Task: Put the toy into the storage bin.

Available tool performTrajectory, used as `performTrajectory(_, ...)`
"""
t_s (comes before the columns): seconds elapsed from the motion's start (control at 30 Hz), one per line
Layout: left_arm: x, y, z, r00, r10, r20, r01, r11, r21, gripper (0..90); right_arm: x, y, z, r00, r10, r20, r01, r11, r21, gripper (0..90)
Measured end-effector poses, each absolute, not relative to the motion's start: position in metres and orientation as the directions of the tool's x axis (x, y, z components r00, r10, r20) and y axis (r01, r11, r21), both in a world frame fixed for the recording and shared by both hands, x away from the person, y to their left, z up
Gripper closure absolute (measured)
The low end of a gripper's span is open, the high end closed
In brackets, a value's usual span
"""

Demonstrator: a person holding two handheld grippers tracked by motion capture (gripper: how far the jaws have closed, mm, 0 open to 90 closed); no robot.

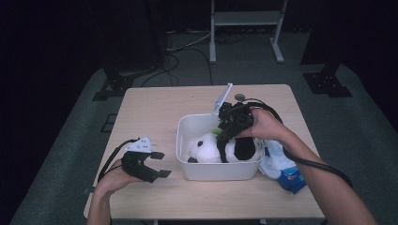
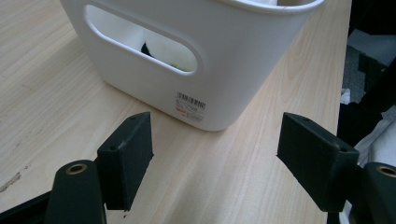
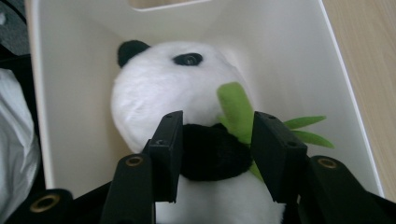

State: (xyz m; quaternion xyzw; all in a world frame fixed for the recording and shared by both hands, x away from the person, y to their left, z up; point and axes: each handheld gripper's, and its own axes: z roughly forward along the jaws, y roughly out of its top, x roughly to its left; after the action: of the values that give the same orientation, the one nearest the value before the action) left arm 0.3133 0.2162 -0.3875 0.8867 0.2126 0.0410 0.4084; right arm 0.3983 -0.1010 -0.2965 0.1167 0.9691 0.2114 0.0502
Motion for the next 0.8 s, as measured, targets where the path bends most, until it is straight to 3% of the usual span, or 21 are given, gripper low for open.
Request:
performTrajectory(0.27,0.314,0.217,-0.388,0.904,0.414,-0.109,0.35,-0.567,0.745,25.2,0.414,-0.086,-0.308,-0.968,0.246,-0.045,0.213,0.907,0.364,52.2)
performTrajectory(0.33,0.314,0.218,-0.388,0.905,0.413,-0.105,0.348,-0.573,0.742,25.3,0.416,-0.084,-0.311,-0.969,0.245,-0.045,0.213,0.909,0.358,57.1)
performTrajectory(0.43,0.314,0.218,-0.389,0.904,0.414,-0.11,0.352,-0.572,0.741,25.3,0.416,-0.082,-0.316,-0.971,0.23,-0.066,0.19,0.909,0.372,74.0)
performTrajectory(0.57,0.314,0.219,-0.388,0.902,0.417,-0.11,0.352,-0.567,0.745,25.3,0.412,-0.081,-0.318,-0.973,0.221,-0.071,0.175,0.899,0.402,81.8)
performTrajectory(0.6,0.314,0.218,-0.388,0.901,0.419,-0.112,0.355,-0.563,0.747,25.3,0.411,-0.081,-0.317,-0.973,0.217,-0.081,0.165,0.896,0.411,90.0)
performTrajectory(0.7,0.314,0.218,-0.388,0.904,0.413,-0.107,0.349,-0.572,0.742,25.3,0.411,-0.084,-0.303,-0.972,0.22,-0.08,0.153,0.855,0.495,89.9)
performTrajectory(0.8,0.314,0.217,-0.389,0.904,0.414,-0.11,0.352,-0.571,0.742,25.3,0.411,-0.084,-0.298,-0.974,0.219,-0.065,0.163,0.867,0.471,89.6)
